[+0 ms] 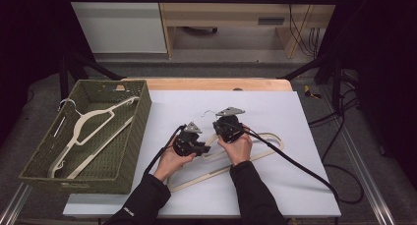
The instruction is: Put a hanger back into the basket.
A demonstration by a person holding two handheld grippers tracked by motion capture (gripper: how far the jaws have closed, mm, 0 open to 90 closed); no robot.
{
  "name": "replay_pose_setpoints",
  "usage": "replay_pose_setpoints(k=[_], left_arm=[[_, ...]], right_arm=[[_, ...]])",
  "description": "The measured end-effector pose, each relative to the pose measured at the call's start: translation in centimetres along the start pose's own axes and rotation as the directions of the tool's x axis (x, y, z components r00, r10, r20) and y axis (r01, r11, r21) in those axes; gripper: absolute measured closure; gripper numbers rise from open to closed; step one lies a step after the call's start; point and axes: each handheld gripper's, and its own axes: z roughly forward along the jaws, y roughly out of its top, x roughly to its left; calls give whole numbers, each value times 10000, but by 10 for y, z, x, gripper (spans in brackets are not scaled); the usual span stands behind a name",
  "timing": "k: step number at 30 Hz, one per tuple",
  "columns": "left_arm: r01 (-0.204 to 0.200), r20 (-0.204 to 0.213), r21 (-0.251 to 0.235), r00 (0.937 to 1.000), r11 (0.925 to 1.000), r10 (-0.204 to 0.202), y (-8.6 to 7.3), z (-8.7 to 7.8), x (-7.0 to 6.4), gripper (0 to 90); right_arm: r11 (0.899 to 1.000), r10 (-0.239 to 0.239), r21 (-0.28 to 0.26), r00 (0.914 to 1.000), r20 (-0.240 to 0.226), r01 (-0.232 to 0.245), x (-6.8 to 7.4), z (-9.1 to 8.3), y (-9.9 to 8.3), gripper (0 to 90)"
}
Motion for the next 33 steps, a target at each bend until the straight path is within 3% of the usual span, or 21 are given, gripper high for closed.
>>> replay_pose_setpoints(k=[3, 9, 12, 14, 15, 16, 18, 23, 33], left_arm=[[79, -156, 173, 9998, 9998, -76, 0, -1, -2, 764], [58, -199, -6, 9998, 10000, -58, 1, -6, -7, 774], [-94, -278, -187, 9996, 9998, 88, 3, -12, -14, 782], [-127, -256, -288, 9996, 9995, 120, 3, -16, -19, 789], [-127, -256, -288, 9996, 9995, 120, 3, -16, -19, 791], [-203, -239, -376, 9995, 9991, 194, 4, -19, -23, 795], [-268, -201, -434, 9995, 9987, 259, 4, -22, -27, 801], [-281, -175, -647, 9995, 9975, 271, 4, -27, -35, 813], [-506, 689, -1033, 9959, 9934, 579, 0, -43, -55, 841]], right_arm=[[10000, -12, -77, 10000, -55, 11, 0, -4, 0, 900], [9984, 79, -552, 9992, -396, -101, -7, -27, -5, 793], [9922, 141, -1218, 9949, -1000, -263, -15, -50, -12, 598], [9857, -170, -1687, 9942, -1059, -12, -19, -62, -16, 428], [9857, -170, -1687, 9942, -1059, -12, -19, -62, -16, 428], [9824, -367, -1860, 9934, -1085, 160, -20, -74, -20, 328], [9827, -474, -1833, 9933, -1052, 275, -19, -85, -26, 266], [9781, -563, -2052, 9930, -1043, 339, -22, -108, -40, 192], [9720, -296, -2350, 9930, -1148, 18, -32, -137, -66, 153]])
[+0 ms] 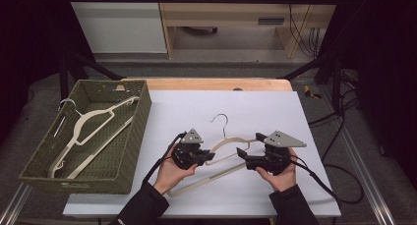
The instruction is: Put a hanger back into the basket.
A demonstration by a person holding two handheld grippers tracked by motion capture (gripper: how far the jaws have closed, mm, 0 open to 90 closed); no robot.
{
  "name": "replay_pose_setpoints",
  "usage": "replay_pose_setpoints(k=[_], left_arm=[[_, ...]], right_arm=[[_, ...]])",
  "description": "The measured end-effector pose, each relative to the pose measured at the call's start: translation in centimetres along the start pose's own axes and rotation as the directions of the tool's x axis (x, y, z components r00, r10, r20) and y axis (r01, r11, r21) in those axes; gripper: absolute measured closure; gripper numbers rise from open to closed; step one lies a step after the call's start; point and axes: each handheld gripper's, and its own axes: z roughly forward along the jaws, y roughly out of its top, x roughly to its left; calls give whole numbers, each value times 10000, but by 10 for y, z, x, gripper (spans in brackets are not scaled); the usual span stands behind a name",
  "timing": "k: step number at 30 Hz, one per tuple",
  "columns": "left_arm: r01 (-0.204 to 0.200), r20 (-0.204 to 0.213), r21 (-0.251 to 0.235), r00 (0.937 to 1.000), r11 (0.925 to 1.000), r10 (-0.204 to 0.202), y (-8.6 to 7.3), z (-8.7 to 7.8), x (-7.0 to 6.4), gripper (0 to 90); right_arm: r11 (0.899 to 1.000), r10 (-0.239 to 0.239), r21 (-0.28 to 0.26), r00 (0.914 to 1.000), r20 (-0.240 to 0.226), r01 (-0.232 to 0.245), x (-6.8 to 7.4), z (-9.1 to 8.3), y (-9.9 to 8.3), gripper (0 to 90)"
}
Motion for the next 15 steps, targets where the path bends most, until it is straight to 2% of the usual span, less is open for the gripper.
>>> replay_pose_setpoints(k=[1, 2, 5, 9, 11, 15], left_arm=[[0, 0, 0, 10000, 10000, 0, 0, 0, 0, 845], [-4, 261, -99, 9997, 10000, 7, 0, -5, -3, 849], [-156, 337, -233, 9993, 9996, 164, -2, -12, -9, 861], [-233, 240, -238, 9994, 9994, 239, -4, -17, -13, 863], [-193, 288, -383, 9994, 9991, 204, -3, -24, -13, 864], [-296, 94, -531, 9995, 9982, 301, -3, -36, -14, 863]], right_arm=[[10000, 0, 0, 10000, 0, 0, 0, 0, 0, 153], [10000, 35, -73, 10000, 25, -35, -1, -5, -3, 144], [9998, -5, -192, 10000, 9, 5, -2, -12, -6, 134], [9997, -12, -236, 10000, 51, 13, -3, -17, -7, 126], [9996, -53, -289, 10000, 55, 55, -2, -20, -7, 119], [9995, -87, -317, 10000, -2, 87, -3, -22, -7, 117]])
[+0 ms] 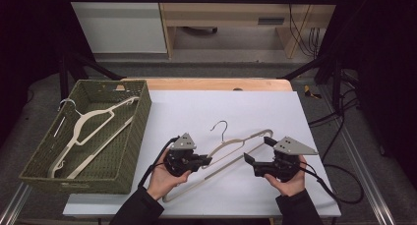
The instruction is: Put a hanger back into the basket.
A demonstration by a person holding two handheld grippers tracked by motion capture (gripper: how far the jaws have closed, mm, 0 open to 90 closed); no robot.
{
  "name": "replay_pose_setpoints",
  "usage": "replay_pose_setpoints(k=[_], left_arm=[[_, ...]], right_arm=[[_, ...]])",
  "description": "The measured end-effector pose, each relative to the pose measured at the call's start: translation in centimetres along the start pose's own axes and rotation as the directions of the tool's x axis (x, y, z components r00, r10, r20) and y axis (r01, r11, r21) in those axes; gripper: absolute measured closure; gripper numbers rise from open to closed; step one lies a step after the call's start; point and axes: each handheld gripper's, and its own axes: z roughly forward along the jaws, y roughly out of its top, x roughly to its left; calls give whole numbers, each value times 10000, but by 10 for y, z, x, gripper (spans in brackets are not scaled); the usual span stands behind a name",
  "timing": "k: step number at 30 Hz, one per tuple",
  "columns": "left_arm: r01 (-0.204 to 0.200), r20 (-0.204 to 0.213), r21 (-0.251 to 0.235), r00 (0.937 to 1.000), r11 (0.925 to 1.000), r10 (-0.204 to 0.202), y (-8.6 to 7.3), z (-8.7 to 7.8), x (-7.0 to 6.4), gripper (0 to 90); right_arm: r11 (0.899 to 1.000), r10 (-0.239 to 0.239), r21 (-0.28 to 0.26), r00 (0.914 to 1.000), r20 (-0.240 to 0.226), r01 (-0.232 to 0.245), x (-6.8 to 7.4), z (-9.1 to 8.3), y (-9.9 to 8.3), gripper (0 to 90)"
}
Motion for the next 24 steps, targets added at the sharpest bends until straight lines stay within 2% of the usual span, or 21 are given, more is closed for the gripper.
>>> replay_pose_setpoints(k=[1, 2, 4, 8, 9, 13, 18, 21, 24], left_arm=[[-50, -154, -117, 9999, 9999, 48, 0, -10, 1, 863], [-50, -154, -117, 9999, 9999, 48, 0, -10, 1, 863], [-103, -416, -290, 9991, 9995, 91, 1, -26, 4, 863], [-107, -792, -562, 9968, 9984, 63, 4, -43, 6, 863], [-107, -792, -562, 9968, 9984, 63, 4, -43, 6, 863], [-160, -1053, -819, 9944, 9965, 73, 10, -67, 11, 863], [-359, -1456, -1059, 9891, 9937, 202, 20, -95, 14, 863], [-358, -1549, -1204, 9878, 9921, 168, 26, -111, 20, 863], [-411, -1809, -1242, 9833, 9914, 181, 31, -126, 27, 863]], right_arm=[[10000, -62, -22, 10000, -7, 62, 0, -1, 0, 111], [10000, -31, -33, 10000, -11, 31, 0, -2, 0, 108], [9999, -85, -114, 9999, -70, 84, 0, -4, 1, 102], [9998, -161, -145, 9998, -92, 160, 1, -7, 0, 89], [9998, -161, -145, 9998, -92, 160, 1, -7, 0, 89], [9996, -208, -202, 9997, -97, 206, 1, -9, 0, 81], [9994, -157, -305, 9997, -163, 152, 0, -12, 0, 81], [9991, 91, -420, 9997, -208, -100, -3, -13, -1, 83], [9990, 137, -422, 9999, -96, -141, -6, -15, -2, 84]])
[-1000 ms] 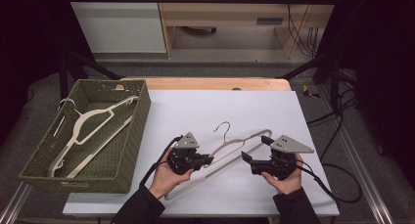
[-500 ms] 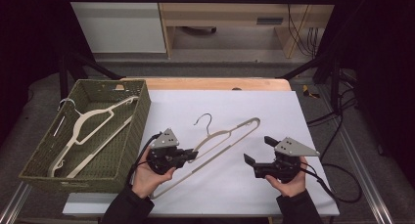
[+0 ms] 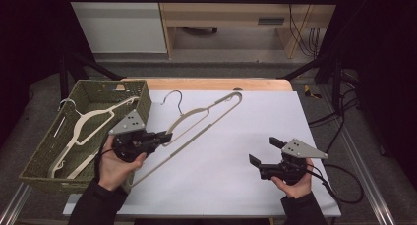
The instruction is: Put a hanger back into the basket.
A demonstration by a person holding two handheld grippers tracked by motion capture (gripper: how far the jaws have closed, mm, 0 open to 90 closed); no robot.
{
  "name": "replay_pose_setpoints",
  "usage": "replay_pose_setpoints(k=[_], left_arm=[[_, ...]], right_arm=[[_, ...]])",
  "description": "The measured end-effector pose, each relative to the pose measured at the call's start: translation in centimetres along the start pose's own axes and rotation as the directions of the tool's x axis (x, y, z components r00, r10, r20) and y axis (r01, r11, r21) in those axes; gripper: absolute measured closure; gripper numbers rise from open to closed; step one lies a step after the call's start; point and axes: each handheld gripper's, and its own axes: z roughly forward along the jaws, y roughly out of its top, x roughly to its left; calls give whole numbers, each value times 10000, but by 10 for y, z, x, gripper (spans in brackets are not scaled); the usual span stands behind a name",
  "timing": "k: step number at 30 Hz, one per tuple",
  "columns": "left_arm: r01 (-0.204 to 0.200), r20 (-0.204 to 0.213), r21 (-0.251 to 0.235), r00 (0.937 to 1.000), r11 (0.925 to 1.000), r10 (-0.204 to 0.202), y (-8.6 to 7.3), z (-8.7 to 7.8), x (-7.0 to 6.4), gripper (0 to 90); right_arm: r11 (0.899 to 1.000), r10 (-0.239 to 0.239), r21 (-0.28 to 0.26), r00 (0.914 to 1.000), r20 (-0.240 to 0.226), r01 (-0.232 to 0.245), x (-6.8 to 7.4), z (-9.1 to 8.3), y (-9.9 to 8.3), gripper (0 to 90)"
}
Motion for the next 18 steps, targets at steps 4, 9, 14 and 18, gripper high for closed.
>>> replay_pose_setpoints(k=[4, 9, 14, 18], left_arm=[[-131, -340, 67, 9993, 9999, 134, 9, -16, 14, 863], [-161, -640, 28, 9978, 9999, 163, 15, -33, 28, 863], [-76, -1194, 59, 9928, 10000, 83, 17, -56, 51, 863], [8, -1562, -47, 9877, 10000, -16, 14, -70, 68, 863]], right_arm=[[10000, -34, -59, 10000, 25, 34, -2, -2, 0, 86], [10000, 68, -54, 9999, 116, -67, -4, -2, -1, 84], [10000, 52, -69, 9999, 118, -51, -4, -2, -2, 84], [10000, 55, -47, 9998, 174, -54, -5, -2, -2, 84]])
